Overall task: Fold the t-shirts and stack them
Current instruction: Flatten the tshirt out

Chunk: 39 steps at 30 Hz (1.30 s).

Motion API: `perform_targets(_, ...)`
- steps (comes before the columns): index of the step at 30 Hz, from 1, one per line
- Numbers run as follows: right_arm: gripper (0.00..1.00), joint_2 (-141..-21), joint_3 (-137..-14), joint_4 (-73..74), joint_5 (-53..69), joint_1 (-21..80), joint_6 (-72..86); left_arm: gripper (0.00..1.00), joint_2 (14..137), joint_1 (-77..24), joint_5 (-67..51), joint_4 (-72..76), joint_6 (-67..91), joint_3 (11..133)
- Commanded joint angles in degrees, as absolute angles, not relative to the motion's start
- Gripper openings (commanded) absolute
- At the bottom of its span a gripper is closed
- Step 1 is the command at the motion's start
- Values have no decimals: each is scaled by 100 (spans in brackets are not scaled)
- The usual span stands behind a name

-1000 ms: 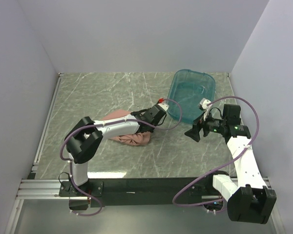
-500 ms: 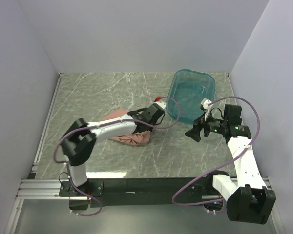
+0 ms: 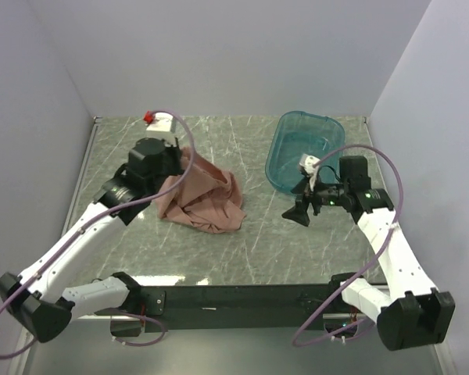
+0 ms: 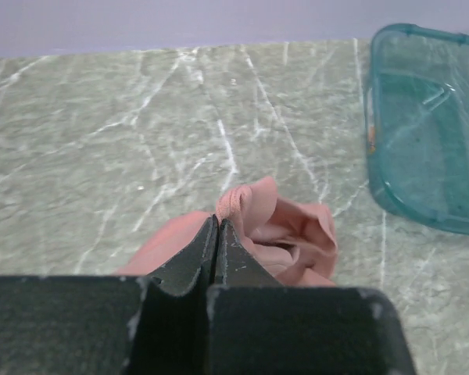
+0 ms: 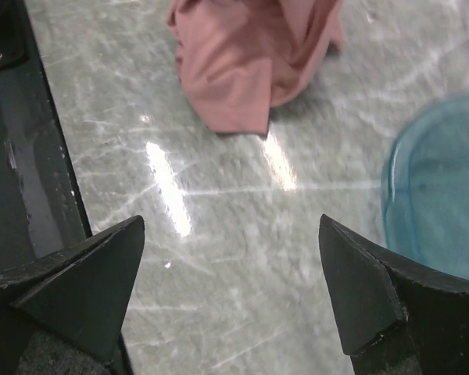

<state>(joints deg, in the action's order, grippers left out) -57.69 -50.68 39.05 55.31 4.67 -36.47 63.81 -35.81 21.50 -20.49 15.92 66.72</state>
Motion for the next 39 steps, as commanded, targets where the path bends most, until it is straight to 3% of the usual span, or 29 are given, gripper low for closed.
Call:
perform_targets(1, 98, -6125, -5746, 3789, 5074, 1122, -3867, 0, 5952, -3296, 1670, -1837, 1451, 6539)
perform_targets(9, 99, -7715, -7065, 2604, 4167, 2592, -3798, 0, 5617, -3270, 1213, -2179, 1046, 6707)
perform_targets(13, 94, -8621, -7926, 2487, 3955, 3084, -3288, 0, 5380, -3270, 1160, -2311, 1116, 6583)
perform_targets(23, 91, -9499, -7751, 1582, 2216, 4166, -2461, 0, 5054, -3270, 1055, -2399, 1230, 6399)
perform_targets(26, 85, -9852, -8059, 1766, 2031, 4280, -2338, 0, 4992, -3270, 1046, -2399, 1239, 6302)
perform_targets(29, 72, -10098, -8209, 1881, 1716, 4464, -2294, 0, 4922, -3270, 1090, -2382, 1257, 6240)
perform_targets(30, 54, -10107, -8252, 1959, 1644, 4500, -2285, 0, 4870, -3270, 1099, -2373, 1257, 6214)
perform_targets(33, 17, -9915, -8323, 2083, 1381, 4448, -2293, 0, 4782, -3270, 1151, -2399, 1257, 6153)
perform_targets(36, 2, -9283, -8515, 2205, 1266, 4167, -2355, 0, 4633, -3270, 1082, -2400, 1213, 6144)
perform_targets(39, 0, -8737, -9259, 2662, 1492, 3694, -2338, 0, 4405, -3270, 836, -2259, 1160, 6187)
